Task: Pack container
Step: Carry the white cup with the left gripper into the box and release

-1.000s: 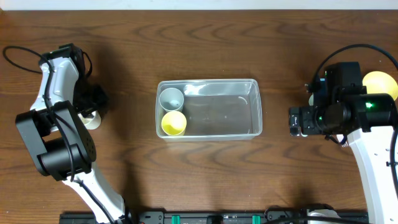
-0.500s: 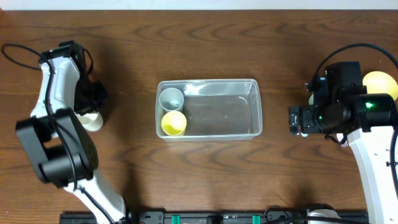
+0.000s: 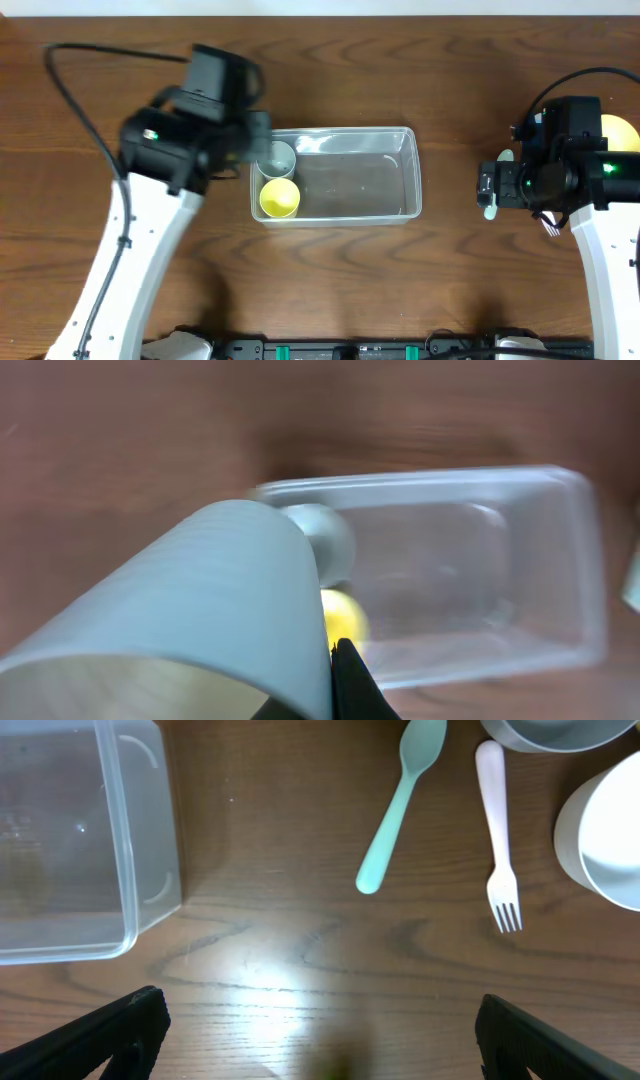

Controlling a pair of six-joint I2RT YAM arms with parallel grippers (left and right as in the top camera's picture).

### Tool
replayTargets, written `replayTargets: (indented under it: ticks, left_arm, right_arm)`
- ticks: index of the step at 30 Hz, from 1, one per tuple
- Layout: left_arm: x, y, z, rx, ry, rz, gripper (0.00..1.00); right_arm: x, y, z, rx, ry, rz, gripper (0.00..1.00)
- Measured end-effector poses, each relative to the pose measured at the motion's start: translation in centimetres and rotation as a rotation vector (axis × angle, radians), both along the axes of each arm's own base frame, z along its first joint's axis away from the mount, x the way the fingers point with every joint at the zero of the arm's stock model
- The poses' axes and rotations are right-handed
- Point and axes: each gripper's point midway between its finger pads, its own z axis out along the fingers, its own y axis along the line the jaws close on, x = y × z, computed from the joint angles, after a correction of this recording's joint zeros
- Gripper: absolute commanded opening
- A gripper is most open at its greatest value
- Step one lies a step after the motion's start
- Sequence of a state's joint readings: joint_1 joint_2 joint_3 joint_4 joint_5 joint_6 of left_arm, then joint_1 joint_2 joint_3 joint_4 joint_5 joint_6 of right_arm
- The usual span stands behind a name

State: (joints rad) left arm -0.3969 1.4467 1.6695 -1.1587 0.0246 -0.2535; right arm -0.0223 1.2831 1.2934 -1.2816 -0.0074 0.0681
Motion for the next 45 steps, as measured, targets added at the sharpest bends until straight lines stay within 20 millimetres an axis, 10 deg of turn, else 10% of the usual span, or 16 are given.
replayTargets:
  ticks: [5, 12, 18, 39, 45]
  left_arm:
    - [0.0, -6.8, -0.1, -0.014, -0.024, -0.169, 0.06]
    - [1.4, -10.0, -8.0, 0.09, 0.162, -0.221, 0.06]
    - [2.0, -10.6, -13.0, 0.158, 0.271, -0.238, 0.06]
    - [4.9, -9.5, -19.4, 0.215, 0.352, -0.246, 0.06]
    - [5.5, -8.8, -19.4, 0.214, 0.345, -0.232, 0.45]
  right_arm:
    - [0.0, 0.0, 0.0, 0.0, 0.001, 0.0, 0.99]
    - [-0.1, 0.0, 0.0, 0.0, 0.002, 0.0, 0.99]
    - [-0.1, 0.0, 0.0, 0.0, 0.004, 0.0, 0.99]
    - [-0.3, 0.0, -0.1, 0.0, 0.012, 0.0, 0.99]
    - [-0.3, 0.0, -0.1, 0.0, 0.012, 0.0, 0.99]
